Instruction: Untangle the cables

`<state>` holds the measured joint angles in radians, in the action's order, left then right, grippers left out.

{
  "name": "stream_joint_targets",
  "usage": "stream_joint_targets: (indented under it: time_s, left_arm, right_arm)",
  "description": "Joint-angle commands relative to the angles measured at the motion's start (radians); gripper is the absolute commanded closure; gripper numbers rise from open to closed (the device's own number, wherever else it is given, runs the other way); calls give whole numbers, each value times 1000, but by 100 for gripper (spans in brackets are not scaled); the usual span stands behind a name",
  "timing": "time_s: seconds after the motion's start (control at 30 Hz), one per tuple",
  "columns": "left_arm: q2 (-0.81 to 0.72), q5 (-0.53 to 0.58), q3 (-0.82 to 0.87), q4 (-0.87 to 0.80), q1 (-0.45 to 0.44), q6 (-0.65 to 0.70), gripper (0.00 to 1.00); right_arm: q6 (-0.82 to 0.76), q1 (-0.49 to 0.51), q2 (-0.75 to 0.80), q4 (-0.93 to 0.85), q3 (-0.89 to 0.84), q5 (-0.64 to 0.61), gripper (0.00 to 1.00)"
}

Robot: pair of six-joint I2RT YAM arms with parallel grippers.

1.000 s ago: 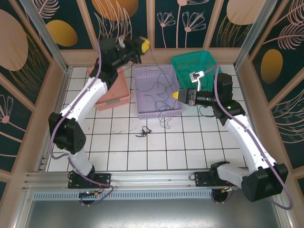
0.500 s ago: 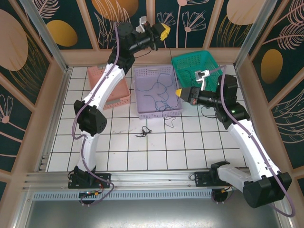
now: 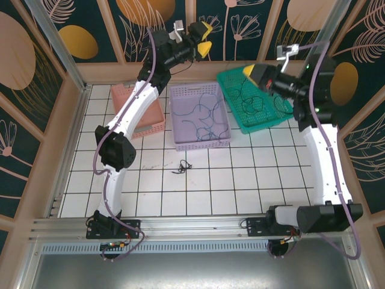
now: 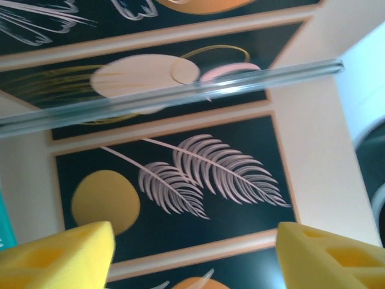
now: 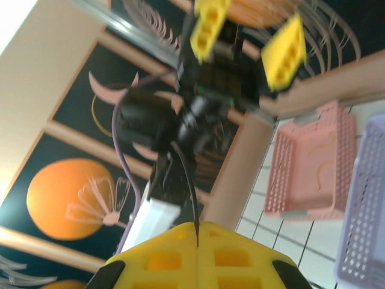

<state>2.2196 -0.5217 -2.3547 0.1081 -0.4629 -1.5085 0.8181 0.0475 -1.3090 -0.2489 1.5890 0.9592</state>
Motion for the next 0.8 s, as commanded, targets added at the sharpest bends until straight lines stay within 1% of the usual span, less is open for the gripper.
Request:
stream_joint_targets:
  time_s: [0.0,0.07,0.13,0.2,0.33,0.5,0.57,0.67,0.77]
  left_arm:
    - [-87,88,69,-160,13,195,16]
    - [-111,118,109,-241,13,267,15]
    - [-134,124,169,-285,13,307,16]
    - [-185,139,274,-287,8,329,17]
    - [-320,161,517,-232,-1,347,19]
    - [-431,152,713,-207,-27,354,22]
    - [-467,147,780,-190,-41,344,24]
    - [-522,155,861,-184,-60,334,24]
    - [-573,158,929,-172,-72,323,25]
  right_arm:
    - [-31,-39,-57,-94,138,-50,100]
    - [-85,-66,-96,-171,210,-96,100]
    - [-120,-88,-126,-214,258,-139,100]
    - [-156,-103,-159,-247,296,-194,100]
    - [-262,-107,-242,-333,369,-351,100]
    - [-360,-110,-323,-348,348,-458,100]
    - [-395,-109,-358,-351,307,-502,100]
    - [-398,-112,-412,-321,218,-524,100]
    - [-396,-110,-496,-258,153,-501,100]
